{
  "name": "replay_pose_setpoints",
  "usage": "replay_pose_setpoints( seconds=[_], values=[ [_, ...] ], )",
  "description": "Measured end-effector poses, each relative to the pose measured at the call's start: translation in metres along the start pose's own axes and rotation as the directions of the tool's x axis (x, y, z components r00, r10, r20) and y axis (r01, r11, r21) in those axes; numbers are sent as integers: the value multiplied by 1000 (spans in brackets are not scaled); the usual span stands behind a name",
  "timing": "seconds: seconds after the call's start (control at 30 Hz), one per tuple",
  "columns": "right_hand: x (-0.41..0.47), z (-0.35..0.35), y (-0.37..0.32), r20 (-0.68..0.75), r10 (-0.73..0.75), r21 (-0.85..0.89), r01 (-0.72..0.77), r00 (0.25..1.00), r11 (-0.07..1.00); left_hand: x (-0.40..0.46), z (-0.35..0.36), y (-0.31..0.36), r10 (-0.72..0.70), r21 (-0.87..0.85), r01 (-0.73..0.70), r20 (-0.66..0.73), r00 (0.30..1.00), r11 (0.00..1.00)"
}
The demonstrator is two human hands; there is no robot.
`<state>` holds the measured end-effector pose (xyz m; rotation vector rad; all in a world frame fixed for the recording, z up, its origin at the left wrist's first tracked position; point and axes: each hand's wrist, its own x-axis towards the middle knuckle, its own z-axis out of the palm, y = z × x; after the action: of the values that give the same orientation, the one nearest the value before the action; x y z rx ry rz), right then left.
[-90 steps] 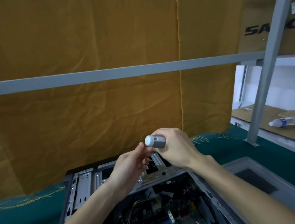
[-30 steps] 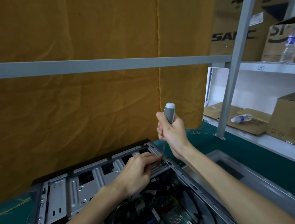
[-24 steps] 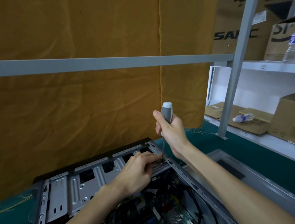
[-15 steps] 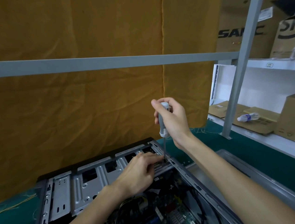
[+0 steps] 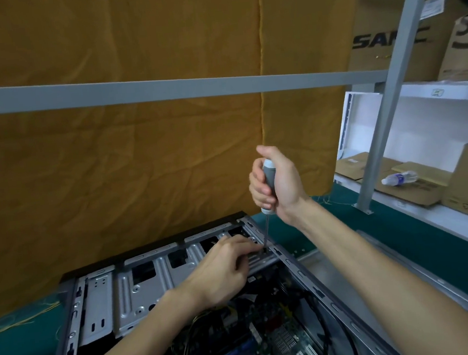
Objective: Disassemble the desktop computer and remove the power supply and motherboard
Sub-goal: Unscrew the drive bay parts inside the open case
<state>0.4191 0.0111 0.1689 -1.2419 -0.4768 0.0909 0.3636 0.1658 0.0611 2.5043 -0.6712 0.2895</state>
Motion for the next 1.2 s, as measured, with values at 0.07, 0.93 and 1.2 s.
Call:
replay_pose_setpoints(
  seconds=[0.07,0.93,1.2],
  values=[
    [1,-2,-1,110,46,-31,-43,993,999,0,-1,1,-14,-44,14,-4,1000,999],
    [-2,-4,11,-156,-129,-92,116,979,989,28,11,10,-204,-492,79,-207,957,867],
    [-5,7,15,-106,-220,-125,206,970,970,29,11,13,-178,-566,57,-161,971,823]
  ],
)
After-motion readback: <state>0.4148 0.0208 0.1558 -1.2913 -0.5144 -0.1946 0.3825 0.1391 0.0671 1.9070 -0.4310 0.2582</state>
